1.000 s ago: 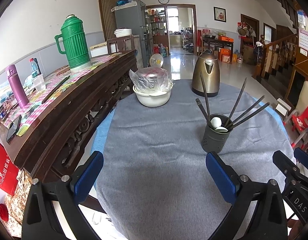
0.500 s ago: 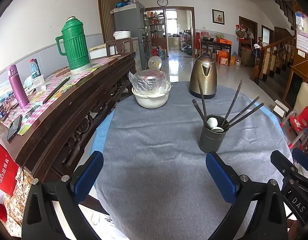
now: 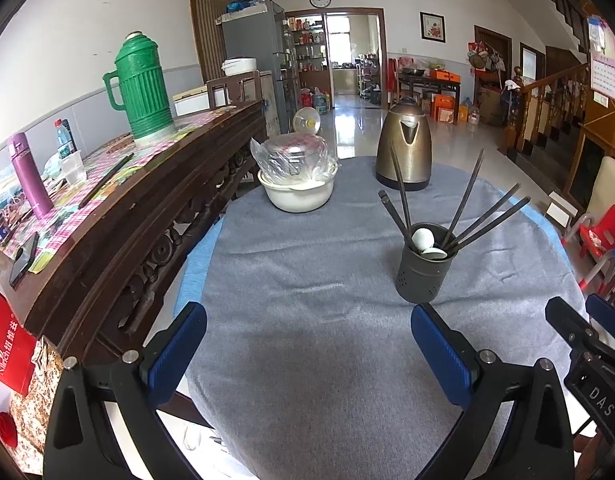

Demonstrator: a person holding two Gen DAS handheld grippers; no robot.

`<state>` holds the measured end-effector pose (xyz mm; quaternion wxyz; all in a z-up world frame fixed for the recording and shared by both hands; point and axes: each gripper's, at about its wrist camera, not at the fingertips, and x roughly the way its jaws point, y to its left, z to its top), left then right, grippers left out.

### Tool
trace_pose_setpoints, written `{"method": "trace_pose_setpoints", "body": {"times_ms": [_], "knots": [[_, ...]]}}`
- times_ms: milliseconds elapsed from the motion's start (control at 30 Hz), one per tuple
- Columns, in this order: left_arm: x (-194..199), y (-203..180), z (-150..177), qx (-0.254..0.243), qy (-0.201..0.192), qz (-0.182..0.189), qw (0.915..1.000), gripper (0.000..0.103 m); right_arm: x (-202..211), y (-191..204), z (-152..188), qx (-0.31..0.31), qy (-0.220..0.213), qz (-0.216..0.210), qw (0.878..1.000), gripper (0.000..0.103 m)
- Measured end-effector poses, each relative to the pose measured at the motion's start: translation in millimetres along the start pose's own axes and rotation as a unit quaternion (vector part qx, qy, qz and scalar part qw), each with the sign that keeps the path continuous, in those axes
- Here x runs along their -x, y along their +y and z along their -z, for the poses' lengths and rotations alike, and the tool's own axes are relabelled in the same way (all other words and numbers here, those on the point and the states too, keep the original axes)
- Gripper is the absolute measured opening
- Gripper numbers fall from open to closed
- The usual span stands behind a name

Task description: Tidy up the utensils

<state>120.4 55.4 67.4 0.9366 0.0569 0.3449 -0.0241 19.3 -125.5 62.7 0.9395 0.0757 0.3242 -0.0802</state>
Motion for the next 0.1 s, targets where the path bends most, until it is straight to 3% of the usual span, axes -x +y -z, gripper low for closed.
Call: {"method": "trace_pose_setpoints", "body": {"times_ms": [100], "knots": [[-19, -2, 4, -0.002, -0.001, 0.008, 1.0000, 0.102, -14, -7, 1, -0.001, 0.004, 0.004, 1.000, 0.074]]}}
